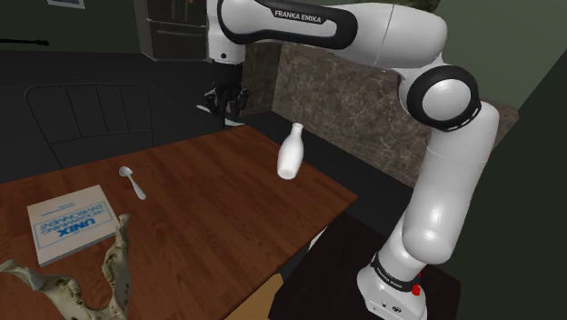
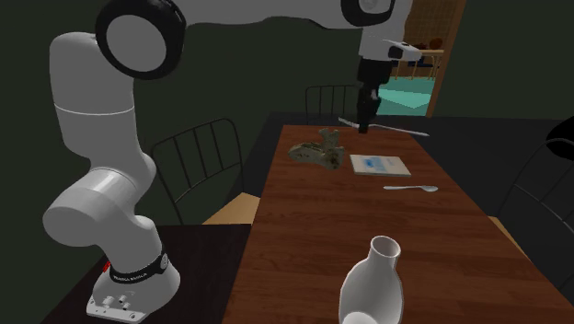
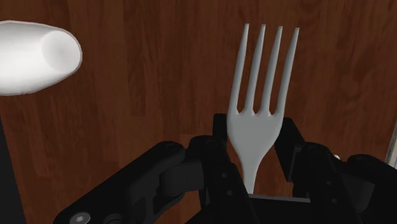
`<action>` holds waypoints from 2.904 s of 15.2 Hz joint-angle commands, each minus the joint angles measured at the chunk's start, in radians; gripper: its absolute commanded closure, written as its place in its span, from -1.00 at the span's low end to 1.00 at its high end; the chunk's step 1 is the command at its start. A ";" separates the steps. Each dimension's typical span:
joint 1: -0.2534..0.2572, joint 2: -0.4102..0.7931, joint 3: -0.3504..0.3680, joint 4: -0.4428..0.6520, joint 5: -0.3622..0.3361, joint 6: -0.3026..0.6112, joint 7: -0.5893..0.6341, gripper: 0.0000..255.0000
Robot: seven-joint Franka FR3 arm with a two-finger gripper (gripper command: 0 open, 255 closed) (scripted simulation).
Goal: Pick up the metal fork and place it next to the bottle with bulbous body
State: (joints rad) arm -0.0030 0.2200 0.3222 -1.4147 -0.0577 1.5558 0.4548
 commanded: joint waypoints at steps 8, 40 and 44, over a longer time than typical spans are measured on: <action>-0.131 -0.044 -0.082 -0.050 0.013 0.012 -0.212 1.00; -0.148 -0.011 -0.096 -0.426 0.002 0.420 -0.222 1.00; -0.147 0.008 -0.098 -0.456 -0.004 0.469 -0.218 1.00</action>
State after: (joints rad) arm -0.1507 0.2226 0.2248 -1.8579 -0.0598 2.0059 0.2355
